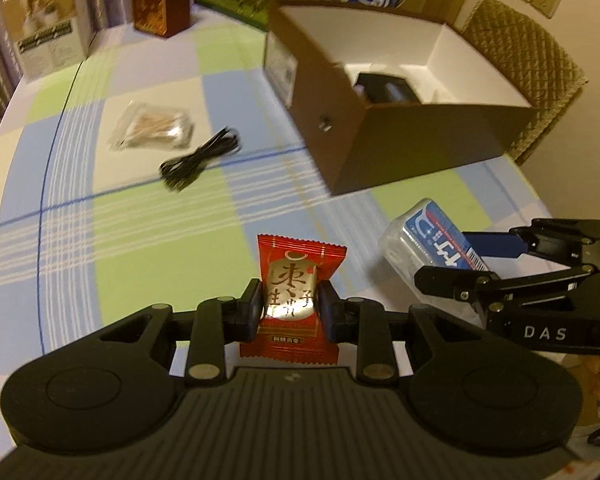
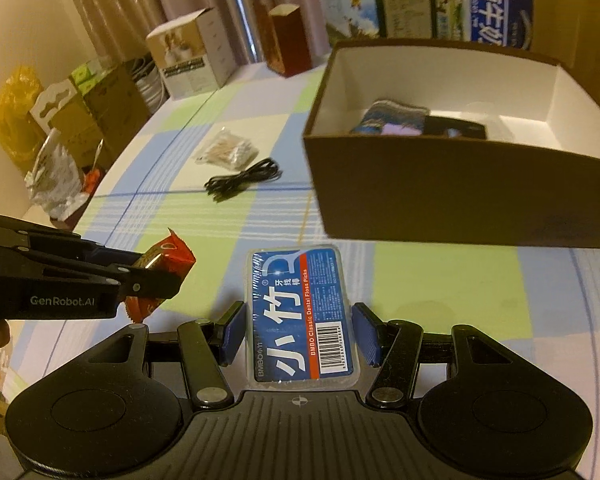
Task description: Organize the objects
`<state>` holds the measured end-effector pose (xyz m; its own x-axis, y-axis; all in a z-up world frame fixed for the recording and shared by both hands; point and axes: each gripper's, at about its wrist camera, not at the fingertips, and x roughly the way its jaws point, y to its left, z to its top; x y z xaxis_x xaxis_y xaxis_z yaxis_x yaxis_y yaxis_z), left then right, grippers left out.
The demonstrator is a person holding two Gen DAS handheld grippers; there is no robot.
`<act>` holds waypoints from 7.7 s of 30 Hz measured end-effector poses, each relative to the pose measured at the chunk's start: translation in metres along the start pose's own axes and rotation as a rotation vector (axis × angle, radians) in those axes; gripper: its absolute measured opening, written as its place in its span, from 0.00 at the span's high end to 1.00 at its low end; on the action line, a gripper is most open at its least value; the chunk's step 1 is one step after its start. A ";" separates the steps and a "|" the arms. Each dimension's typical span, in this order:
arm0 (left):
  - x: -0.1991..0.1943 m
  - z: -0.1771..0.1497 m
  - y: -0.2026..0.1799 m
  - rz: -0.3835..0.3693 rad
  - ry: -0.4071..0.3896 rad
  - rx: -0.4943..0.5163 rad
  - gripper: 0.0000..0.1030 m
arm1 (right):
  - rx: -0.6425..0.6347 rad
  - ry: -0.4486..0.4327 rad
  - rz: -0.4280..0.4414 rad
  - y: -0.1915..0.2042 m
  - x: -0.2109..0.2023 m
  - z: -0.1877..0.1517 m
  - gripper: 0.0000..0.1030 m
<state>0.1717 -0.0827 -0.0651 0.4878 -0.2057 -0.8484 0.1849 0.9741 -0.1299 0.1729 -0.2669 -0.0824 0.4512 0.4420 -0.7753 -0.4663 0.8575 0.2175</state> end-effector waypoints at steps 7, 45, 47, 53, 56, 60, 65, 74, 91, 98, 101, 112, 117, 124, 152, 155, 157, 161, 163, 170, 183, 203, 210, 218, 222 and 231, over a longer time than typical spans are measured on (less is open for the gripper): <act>-0.007 0.017 -0.028 -0.023 -0.049 0.024 0.76 | 0.017 -0.051 -0.017 -0.025 -0.026 0.009 0.48; 0.113 0.214 -0.080 0.109 -0.109 0.092 0.76 | -0.047 -0.147 -0.266 -0.237 0.027 0.179 0.48; 0.123 0.221 -0.078 0.121 -0.096 0.096 0.76 | -0.053 -0.130 -0.271 -0.244 0.040 0.185 0.48; 0.144 0.233 -0.074 0.132 -0.073 0.108 0.76 | -0.090 -0.096 -0.294 -0.256 0.070 0.198 0.48; 0.154 0.236 -0.073 0.133 -0.063 0.111 0.76 | -0.107 -0.096 -0.306 -0.257 0.081 0.203 0.48; 0.165 0.239 -0.071 0.138 -0.048 0.111 0.76 | -0.110 -0.109 -0.312 -0.259 0.087 0.208 0.48; 0.175 0.242 -0.069 0.143 -0.038 0.114 0.76 | -0.090 -0.112 -0.296 -0.261 0.084 0.209 0.48; 0.175 0.248 -0.069 0.143 -0.054 0.109 0.45 | -0.015 -0.127 -0.225 -0.261 0.062 0.202 0.33; 0.097 0.213 -0.072 0.111 -0.134 0.068 0.10 | 0.097 -0.190 -0.105 -0.221 -0.006 0.148 0.02; 0.056 0.181 -0.072 0.085 -0.155 0.034 0.07 | 0.161 -0.228 -0.098 -0.200 -0.036 0.123 0.02; 0.043 0.168 -0.070 0.075 -0.165 0.013 0.07 | 0.177 -0.244 -0.094 -0.190 -0.047 0.113 0.02; 0.005 0.126 -0.061 0.081 -0.173 -0.013 0.07 | 0.191 -0.263 -0.096 -0.153 -0.073 0.088 0.02; -0.007 0.105 -0.055 0.074 -0.160 -0.018 0.07 | 0.200 -0.253 -0.095 -0.134 -0.077 0.074 0.02; -0.022 0.077 -0.039 0.073 -0.132 -0.039 0.07 | 0.206 -0.213 -0.077 -0.101 -0.075 0.056 0.02; -0.027 0.020 0.082 0.180 -0.042 -0.114 0.07 | 0.221 -0.071 -0.031 0.019 0.014 0.040 0.02; -0.016 0.020 0.086 0.142 -0.064 -0.075 0.08 | 0.246 -0.066 -0.050 0.015 0.020 0.040 0.02; -0.006 0.022 0.088 0.122 -0.077 -0.044 0.11 | 0.266 -0.062 -0.069 0.011 0.024 0.040 0.02; 0.020 0.030 0.092 0.096 -0.074 0.033 0.24 | 0.314 -0.061 -0.111 -0.003 0.029 0.039 0.02; 0.034 0.037 0.093 0.078 -0.069 0.071 0.30 | 0.339 -0.061 -0.133 -0.011 0.030 0.039 0.02; 0.082 0.063 0.087 0.066 -0.069 0.215 0.45 | 0.415 -0.050 -0.208 -0.037 0.032 0.035 0.02; 0.137 0.084 0.087 0.074 -0.006 0.351 0.81 | 0.463 -0.016 -0.252 -0.049 0.037 0.028 0.02; 0.051 0.001 0.216 0.276 -0.013 -0.211 0.87 | -0.121 -0.051 0.088 0.081 0.113 0.093 0.39; 0.048 0.005 0.232 0.303 -0.034 -0.314 0.87 | -0.252 -0.036 0.034 0.091 0.191 0.132 0.39; 0.055 0.006 0.237 0.300 -0.017 -0.352 0.86 | -0.394 0.026 0.011 0.100 0.250 0.149 0.36; 0.056 0.008 0.235 0.305 -0.011 -0.350 0.86 | -0.399 0.042 0.035 0.101 0.253 0.143 0.58; 0.055 0.006 0.220 0.274 0.027 -0.316 0.88 | -0.292 0.105 0.086 0.094 0.214 0.105 0.75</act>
<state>0.2445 0.1201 -0.1371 0.4594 0.0639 -0.8859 -0.2215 0.9741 -0.0446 0.3055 -0.0639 -0.1657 0.3269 0.4673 -0.8215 -0.7048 0.6996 0.1175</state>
